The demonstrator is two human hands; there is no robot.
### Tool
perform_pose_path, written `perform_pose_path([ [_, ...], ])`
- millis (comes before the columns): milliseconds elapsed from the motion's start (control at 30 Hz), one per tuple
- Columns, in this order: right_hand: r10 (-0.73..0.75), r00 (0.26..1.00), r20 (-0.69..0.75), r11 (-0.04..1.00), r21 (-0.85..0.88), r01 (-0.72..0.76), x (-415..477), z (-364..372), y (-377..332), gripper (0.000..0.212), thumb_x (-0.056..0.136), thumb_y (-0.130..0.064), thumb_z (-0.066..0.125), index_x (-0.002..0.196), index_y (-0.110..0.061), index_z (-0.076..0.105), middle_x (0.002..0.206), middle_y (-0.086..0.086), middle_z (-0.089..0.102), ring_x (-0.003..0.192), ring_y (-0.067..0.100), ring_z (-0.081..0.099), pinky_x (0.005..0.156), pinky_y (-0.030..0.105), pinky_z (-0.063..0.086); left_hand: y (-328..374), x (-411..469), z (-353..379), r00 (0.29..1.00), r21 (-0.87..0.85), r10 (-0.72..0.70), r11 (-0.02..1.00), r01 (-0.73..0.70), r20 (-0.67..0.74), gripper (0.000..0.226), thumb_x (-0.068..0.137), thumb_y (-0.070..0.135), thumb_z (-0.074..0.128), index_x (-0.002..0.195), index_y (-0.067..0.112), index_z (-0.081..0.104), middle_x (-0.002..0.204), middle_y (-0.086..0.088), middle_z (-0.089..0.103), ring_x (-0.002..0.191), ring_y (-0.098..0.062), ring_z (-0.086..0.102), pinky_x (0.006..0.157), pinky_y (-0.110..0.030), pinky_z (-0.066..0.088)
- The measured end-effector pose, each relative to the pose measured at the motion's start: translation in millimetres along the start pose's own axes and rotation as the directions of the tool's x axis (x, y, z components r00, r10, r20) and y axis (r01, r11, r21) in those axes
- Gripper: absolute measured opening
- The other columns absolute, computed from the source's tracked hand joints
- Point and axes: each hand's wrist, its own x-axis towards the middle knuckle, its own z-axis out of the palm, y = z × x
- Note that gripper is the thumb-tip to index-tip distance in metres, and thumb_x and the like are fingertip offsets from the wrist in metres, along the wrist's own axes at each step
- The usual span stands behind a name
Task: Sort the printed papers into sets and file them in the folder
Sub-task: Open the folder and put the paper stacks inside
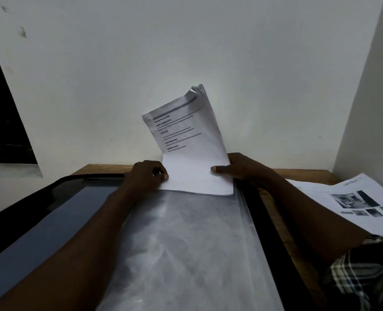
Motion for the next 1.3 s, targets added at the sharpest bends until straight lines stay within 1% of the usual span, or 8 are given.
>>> perform_pose_path([
  [133, 0.042, 0.963, -0.267, 0.999, 0.02, -0.038, 3, -1, 9, 0.038, 0.093, -0.031, 0.06, 0.061, -0.012, 0.058, 0.064, 0.004, 0.06, 0.063, 0.016, 0.054, 0.059, 0.026, 0.037, 11, 1, 0, 0.996, 0.059, 0.007, 0.998, -0.013, 0.094, 0.018, 0.082, 0.037, 0.072, 0.068, 0.039, 0.061, 0.08, 0.015, 0.061, 0.079, -0.012, 0.054, 0.091, -0.045, 0.047],
  [333, -0.004, 0.951, -0.308, 0.993, -0.113, -0.032, 4, -2, 9, 0.03, 0.09, -0.021, 0.064, 0.118, -0.012, 0.064, 0.121, 0.003, 0.064, 0.112, 0.023, 0.057, 0.081, 0.022, 0.035, 40, 6, 8, 0.983, 0.192, 0.054, 0.977, -0.089, 0.178, 0.025, 0.086, 0.035, 0.07, 0.069, 0.029, 0.053, 0.078, 0.014, 0.058, 0.087, -0.013, 0.054, 0.092, -0.041, 0.042],
  [500, 0.022, 0.999, 0.028, 0.988, -0.153, -0.017, 0, -19, 4, 0.039, 0.088, -0.017, 0.069, 0.125, -0.009, 0.062, 0.13, 0.005, 0.061, 0.113, 0.019, 0.058, 0.095, 0.026, 0.042, 42, 23, 0, 0.956, 0.228, 0.141, 0.953, -0.201, 0.258, 0.034, 0.086, 0.033, 0.071, 0.063, 0.028, 0.047, 0.069, 0.013, 0.051, 0.079, -0.016, 0.05, 0.078, -0.037, 0.044],
  [600, 0.053, 0.988, 0.147, 0.994, -0.105, -0.038, -6, -27, 2, 0.034, 0.088, -0.021, 0.071, 0.119, -0.01, 0.068, 0.115, 0.004, 0.067, 0.101, 0.019, 0.063, 0.091, 0.029, 0.05, 42, 27, 0, 0.939, 0.215, 0.21, 0.938, -0.272, 0.271, 0.036, 0.084, 0.032, 0.072, 0.061, 0.027, 0.046, 0.066, 0.011, 0.051, 0.071, -0.013, 0.049, 0.077, -0.037, 0.048],
  [767, 0.073, 0.989, -0.125, 0.957, 0.289, -0.035, -1, -16, 10, 0.021, 0.089, -0.02, 0.068, 0.075, -0.004, 0.066, 0.067, 0.009, 0.059, 0.048, 0.01, 0.054, 0.047, 0.017, 0.046, 36, 23, 7, 0.916, 0.125, 0.333, 0.922, -0.366, 0.224, 0.036, 0.086, 0.026, 0.073, 0.062, 0.028, 0.047, 0.067, 0.005, 0.057, 0.067, -0.014, 0.05, 0.069, -0.033, 0.046],
  [900, 0.069, 0.963, -0.26, 0.989, 0.142, -0.033, 6, -11, 12, 0.007, 0.085, -0.014, 0.072, 0.079, -0.011, 0.069, 0.069, 0.002, 0.066, 0.054, 0.01, 0.059, 0.052, 0.016, 0.046, 31, 21, 11, 0.928, 0.049, 0.354, 0.931, -0.362, 0.118, 0.021, 0.086, 0.015, 0.071, 0.068, 0.015, 0.059, 0.071, 0.0, 0.066, 0.067, -0.013, 0.055, 0.063, -0.028, 0.04],
  [1133, 0.169, 0.985, -0.021, 0.965, 0.206, -0.161, 0, -29, 7, 0.006, 0.081, -0.006, 0.068, 0.075, -0.003, 0.066, 0.064, 0.006, 0.06, 0.059, 0.018, 0.054, 0.058, 0.026, 0.043, 23, 19, 24, 0.933, -0.042, 0.359, 0.933, -0.358, 0.019, 0.022, 0.084, 0.021, 0.072, 0.069, 0.018, 0.057, 0.069, 0.005, 0.061, 0.072, -0.019, 0.059, 0.073, -0.039, 0.049],
  [1300, 0.048, 0.949, -0.312, 0.997, 0.077, -0.025, 11, -11, 13, 0.025, 0.087, -0.025, 0.068, 0.065, -0.015, 0.061, 0.063, 0.001, 0.06, 0.06, 0.015, 0.054, 0.055, 0.023, 0.04, 21, 19, 30, 0.937, -0.038, 0.348, 0.936, -0.349, -0.038, 0.028, 0.083, 0.023, 0.072, 0.064, 0.026, 0.051, 0.067, 0.011, 0.056, 0.072, -0.019, 0.054, 0.079, -0.044, 0.048],
])
